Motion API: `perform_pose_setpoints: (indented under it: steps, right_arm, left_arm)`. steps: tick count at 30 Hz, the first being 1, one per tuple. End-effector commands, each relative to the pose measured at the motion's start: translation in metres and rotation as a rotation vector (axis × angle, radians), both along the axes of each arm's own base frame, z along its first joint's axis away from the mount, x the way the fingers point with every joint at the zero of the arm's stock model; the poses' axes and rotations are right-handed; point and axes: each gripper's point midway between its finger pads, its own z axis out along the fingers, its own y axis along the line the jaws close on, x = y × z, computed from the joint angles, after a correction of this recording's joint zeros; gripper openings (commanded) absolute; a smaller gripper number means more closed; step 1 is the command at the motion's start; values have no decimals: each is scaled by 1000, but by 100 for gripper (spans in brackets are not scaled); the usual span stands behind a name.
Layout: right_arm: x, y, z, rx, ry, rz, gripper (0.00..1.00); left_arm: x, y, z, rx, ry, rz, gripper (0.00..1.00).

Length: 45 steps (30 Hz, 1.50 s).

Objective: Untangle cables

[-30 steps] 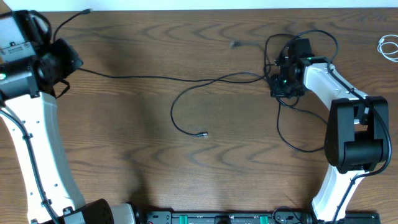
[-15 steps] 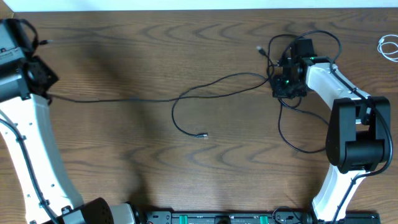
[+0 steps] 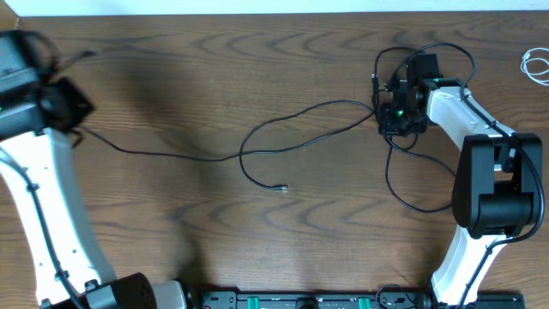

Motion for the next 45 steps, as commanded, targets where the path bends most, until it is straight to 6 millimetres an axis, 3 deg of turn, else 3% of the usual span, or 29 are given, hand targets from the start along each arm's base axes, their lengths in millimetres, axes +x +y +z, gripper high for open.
perform_pose_setpoints:
  steps: [1,5,11,20,26,34,40,45]
  right_arm:
    - [2,9,2,29,-10,40,2]
    - [1,9,2,29,-6,40,1]
    - [-1,9,2,28,1,39,1]
    - [-1,8,2,28,2,38,2]
    - [-2,10,4,63,2,45,2]
    - [-3,28,24,324,-38,138,1]
    - [-4,10,26,349,-30,92,1]
    - [-5,6,25,349,-26,89,1]
  left_arm:
    - [19,-59,-28,-92,72,-240,17]
    - [33,-128,-49,-194,115,-520,32]
    - [44,-182,-88,-213,232,-660,53]
    - [52,-303,-156,-331,330,-1058,57]
    - [39,-378,-192,-506,336,-1288,60]
    - [28,-431,-222,-522,334,-1418,61]
    - [29,-450,-220,-502,282,-1469,62]
    - [25,-466,-219,-491,259,-1512,65]
